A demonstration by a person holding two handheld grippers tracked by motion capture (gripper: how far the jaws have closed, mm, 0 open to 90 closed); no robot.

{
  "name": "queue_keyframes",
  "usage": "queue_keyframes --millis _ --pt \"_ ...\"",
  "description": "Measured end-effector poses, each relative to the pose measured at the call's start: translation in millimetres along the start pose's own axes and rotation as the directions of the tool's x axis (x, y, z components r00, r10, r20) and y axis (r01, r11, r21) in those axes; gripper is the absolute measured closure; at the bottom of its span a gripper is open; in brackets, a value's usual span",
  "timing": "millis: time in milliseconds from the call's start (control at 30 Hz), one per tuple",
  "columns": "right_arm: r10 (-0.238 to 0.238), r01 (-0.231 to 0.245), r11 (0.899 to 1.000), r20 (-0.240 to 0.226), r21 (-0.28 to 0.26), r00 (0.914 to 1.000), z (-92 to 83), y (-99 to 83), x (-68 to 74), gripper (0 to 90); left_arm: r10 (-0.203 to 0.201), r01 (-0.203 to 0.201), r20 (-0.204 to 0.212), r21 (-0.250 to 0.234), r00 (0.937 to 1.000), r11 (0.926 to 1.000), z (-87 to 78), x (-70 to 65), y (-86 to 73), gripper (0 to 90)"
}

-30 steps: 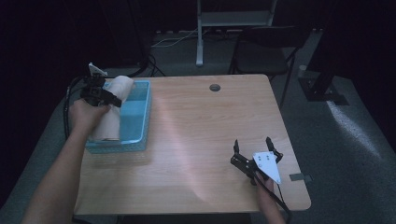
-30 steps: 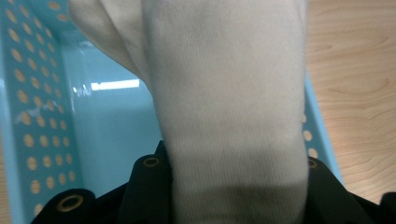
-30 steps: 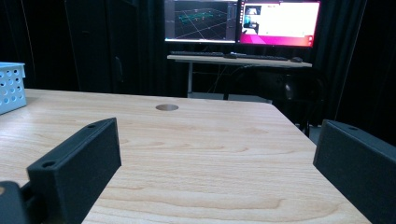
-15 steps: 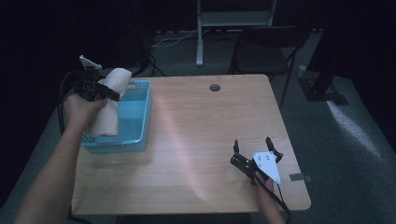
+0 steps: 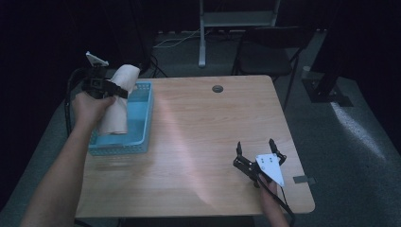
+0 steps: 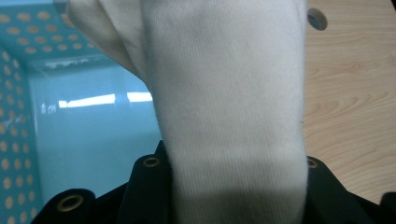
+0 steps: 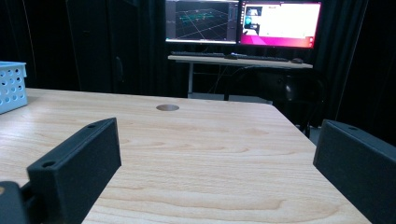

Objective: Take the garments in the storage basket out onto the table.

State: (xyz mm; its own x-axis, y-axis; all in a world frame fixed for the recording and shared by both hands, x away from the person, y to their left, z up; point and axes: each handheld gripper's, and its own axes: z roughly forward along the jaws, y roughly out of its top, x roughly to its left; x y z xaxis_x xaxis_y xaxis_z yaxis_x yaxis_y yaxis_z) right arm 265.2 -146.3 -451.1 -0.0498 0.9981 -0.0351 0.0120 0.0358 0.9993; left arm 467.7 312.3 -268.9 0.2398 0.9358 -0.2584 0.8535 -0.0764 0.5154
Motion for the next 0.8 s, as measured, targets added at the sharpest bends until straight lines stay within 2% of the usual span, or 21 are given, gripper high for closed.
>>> queue_keyframes --millis 167,367,433,500,800 --pt "-0.001 0.001 1.0 0.0 -0.001 1.0 -0.1 0.0 0.1 0.1 0.016 -0.016 0.039 -0.013 0.9991 0.9998 0.6 -16.2 4.5 64.4" --pt "-0.002 0.002 1.0 0.0 -0.003 1.0 -0.2 -0.1 0.2 0.1 0.044 -0.044 0.041 -0.002 0.9982 0.999 6.6 -30.3 7.1 64.3" --pt "-0.002 0.002 1.0 0.001 -0.003 1.0 -0.2 -0.1 0.2 0.1 0.039 -0.037 0.044 -0.034 0.9983 0.9987 7.6 -33.6 7.1 64.3" --pt "-0.002 0.002 1.0 0.002 -0.004 1.0 -0.2 -0.1 0.3 0.1 0.033 -0.031 0.065 -0.029 0.9973 0.9991 9.8 -36.2 8.3 64.3" --pt "-0.002 0.002 1.0 0.002 -0.005 1.0 -0.3 -0.1 0.4 0.1 0.041 -0.038 0.088 -0.031 0.9953 0.9988 14.3 -50.7 12.3 64.3"
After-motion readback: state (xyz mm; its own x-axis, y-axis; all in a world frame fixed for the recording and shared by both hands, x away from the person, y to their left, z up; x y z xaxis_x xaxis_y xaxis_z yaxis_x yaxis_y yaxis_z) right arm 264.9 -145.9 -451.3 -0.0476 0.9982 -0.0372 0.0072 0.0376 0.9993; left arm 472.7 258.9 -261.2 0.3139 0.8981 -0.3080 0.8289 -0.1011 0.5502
